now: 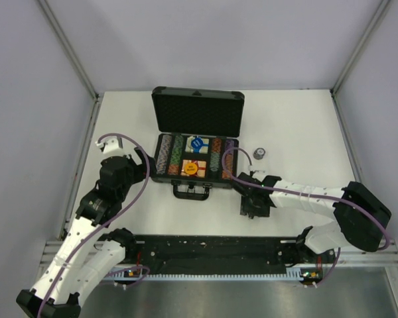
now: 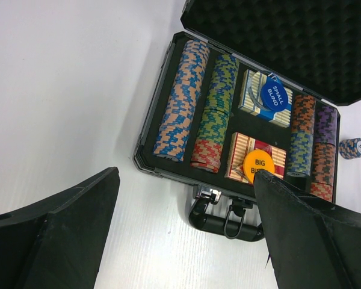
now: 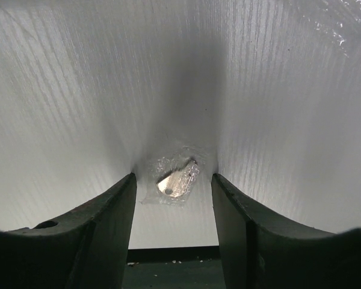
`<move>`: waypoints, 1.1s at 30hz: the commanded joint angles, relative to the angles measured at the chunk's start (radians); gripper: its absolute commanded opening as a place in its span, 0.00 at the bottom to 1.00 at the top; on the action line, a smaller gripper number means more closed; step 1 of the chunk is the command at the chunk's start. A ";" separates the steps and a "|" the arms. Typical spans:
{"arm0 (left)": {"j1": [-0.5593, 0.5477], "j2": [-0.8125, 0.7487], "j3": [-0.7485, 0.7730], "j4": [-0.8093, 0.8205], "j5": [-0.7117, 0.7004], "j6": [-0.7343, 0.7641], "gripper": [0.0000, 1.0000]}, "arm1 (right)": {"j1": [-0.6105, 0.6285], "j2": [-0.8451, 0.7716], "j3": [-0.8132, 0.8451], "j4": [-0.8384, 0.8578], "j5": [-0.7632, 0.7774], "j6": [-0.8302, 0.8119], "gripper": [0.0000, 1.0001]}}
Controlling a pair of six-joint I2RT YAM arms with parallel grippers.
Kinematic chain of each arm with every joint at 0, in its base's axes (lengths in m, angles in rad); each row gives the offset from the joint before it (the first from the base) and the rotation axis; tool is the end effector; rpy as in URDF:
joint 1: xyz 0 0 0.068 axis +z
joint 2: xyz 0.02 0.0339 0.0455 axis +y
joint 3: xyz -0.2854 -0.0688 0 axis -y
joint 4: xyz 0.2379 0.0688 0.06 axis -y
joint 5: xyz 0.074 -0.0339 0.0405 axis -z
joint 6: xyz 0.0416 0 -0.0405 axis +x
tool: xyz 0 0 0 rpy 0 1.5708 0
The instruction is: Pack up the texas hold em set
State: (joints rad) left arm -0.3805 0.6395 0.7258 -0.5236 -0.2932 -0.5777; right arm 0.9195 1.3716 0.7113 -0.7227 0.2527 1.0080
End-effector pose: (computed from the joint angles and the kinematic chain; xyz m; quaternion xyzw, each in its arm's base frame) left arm 0.1214 -0.0356 0.3159 -0.1602 0.8228 -0.1355 0.5281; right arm 0.1353 0.1604 0.1825 0.0555 0.9862 0.0048 0.1561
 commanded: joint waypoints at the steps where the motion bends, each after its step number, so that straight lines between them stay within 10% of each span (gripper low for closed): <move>1: 0.003 -0.004 0.020 0.024 -0.009 -0.002 0.98 | -0.011 0.012 -0.010 0.040 -0.006 0.020 0.53; 19: 0.002 -0.004 0.023 0.022 -0.052 0.018 0.98 | -0.028 -0.046 0.092 0.052 0.025 -0.051 0.03; 33: 0.002 -0.037 0.029 -0.003 -0.093 0.021 0.98 | -0.028 0.061 0.447 0.193 0.068 -0.293 0.05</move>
State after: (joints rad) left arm -0.3805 0.6189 0.7258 -0.5411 -0.3588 -0.5724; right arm 0.8936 1.3930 1.0660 -0.6487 0.2878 0.8333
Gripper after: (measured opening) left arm 0.985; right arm 0.038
